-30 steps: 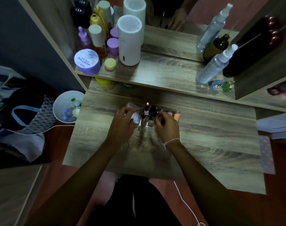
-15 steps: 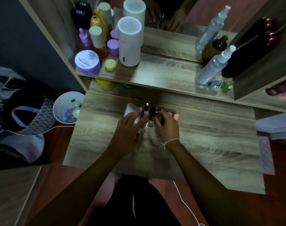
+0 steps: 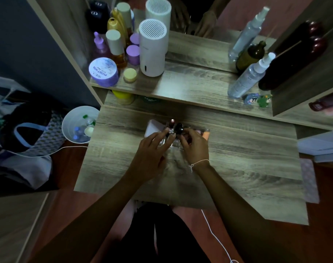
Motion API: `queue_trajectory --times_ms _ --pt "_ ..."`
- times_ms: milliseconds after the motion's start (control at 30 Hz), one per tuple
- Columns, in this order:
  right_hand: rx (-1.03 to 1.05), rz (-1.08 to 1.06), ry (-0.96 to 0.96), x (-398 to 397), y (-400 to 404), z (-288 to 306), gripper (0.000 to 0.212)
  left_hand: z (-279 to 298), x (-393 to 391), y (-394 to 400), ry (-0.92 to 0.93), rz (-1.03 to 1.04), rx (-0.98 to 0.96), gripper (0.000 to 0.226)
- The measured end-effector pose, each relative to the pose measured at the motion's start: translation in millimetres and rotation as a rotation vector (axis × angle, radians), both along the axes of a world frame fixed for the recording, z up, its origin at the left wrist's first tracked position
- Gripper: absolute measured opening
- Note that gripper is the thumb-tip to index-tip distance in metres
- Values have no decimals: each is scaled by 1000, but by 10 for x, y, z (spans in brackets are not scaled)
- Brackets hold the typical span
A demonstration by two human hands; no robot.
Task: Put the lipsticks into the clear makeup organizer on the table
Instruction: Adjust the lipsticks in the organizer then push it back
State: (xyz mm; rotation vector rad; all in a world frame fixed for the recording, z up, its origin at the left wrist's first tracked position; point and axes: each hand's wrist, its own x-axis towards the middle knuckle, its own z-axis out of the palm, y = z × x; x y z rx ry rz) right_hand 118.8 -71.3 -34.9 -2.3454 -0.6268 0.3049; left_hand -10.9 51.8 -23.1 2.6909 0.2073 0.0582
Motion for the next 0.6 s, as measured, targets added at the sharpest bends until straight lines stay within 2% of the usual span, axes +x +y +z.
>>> queue_trajectory --times_ms 600 --pt "21 -3 16 -43 -71 18 19 72 -18 -24 -87 12 -31 79"
